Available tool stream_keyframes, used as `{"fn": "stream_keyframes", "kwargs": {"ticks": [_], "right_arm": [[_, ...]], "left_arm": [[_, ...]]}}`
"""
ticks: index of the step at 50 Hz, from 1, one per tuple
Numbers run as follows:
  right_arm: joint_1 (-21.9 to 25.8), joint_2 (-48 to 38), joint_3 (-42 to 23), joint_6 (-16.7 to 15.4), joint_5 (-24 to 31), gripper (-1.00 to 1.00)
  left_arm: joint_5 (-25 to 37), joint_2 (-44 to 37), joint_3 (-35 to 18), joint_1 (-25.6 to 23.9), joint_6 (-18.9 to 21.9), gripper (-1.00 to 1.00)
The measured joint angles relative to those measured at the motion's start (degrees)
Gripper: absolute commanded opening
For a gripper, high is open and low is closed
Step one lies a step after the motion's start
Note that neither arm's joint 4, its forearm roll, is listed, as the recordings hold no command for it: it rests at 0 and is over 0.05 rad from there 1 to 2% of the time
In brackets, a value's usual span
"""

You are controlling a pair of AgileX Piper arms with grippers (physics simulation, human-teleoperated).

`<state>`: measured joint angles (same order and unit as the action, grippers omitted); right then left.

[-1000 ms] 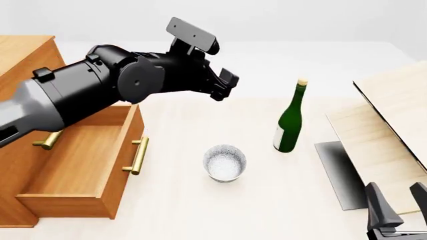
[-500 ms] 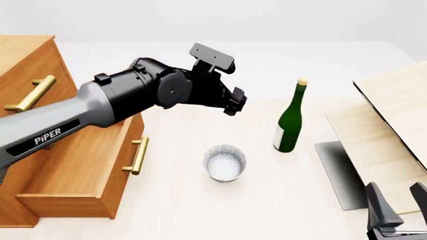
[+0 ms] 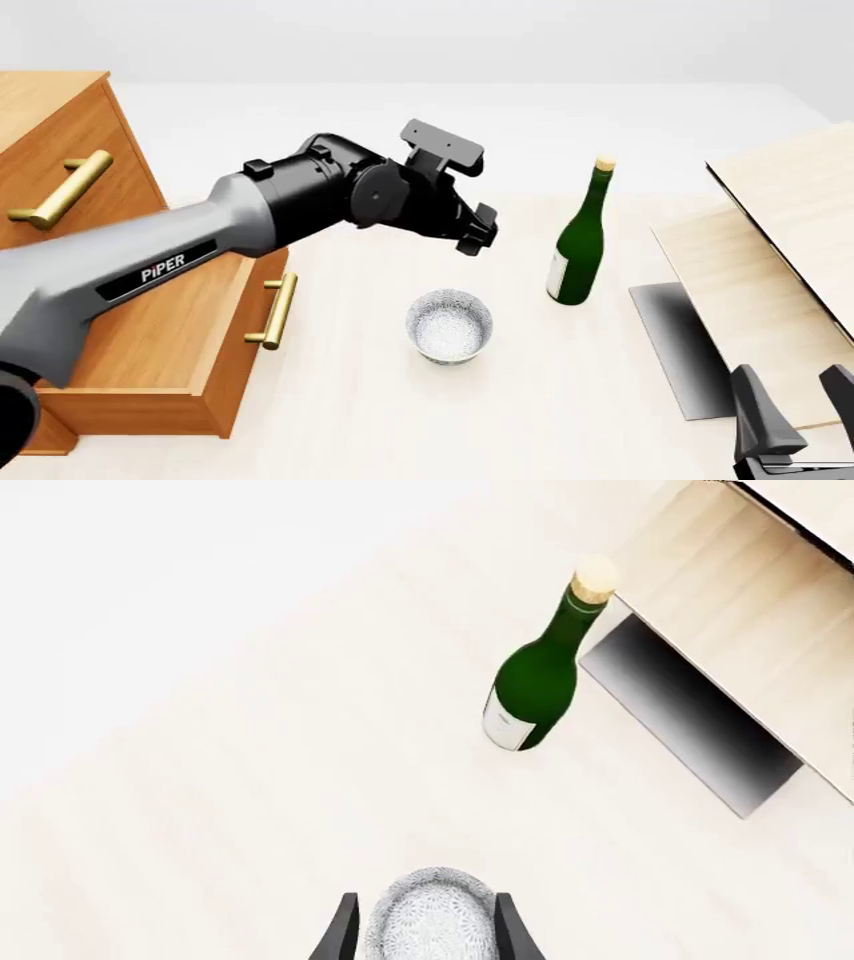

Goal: Put the bowl in the bottom drawer of the cabinet.

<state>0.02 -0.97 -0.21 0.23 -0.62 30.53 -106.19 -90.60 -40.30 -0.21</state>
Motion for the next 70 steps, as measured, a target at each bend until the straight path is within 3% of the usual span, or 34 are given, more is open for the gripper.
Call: {"fn": "stream_keyframes", "kwargs": {"ticks": [29, 70], "right_arm": [[0.00, 0.00, 0.00, 0.00, 0.00, 1.00], [0.00, 0.00, 0.00, 0.00, 0.00, 1.00]], "left_arm": [[0.42, -2.40, 2.04, -4.24, -2.70, 1.00], [4.35, -7.57, 0.67, -5.08, -3.39, 1.00]]}}
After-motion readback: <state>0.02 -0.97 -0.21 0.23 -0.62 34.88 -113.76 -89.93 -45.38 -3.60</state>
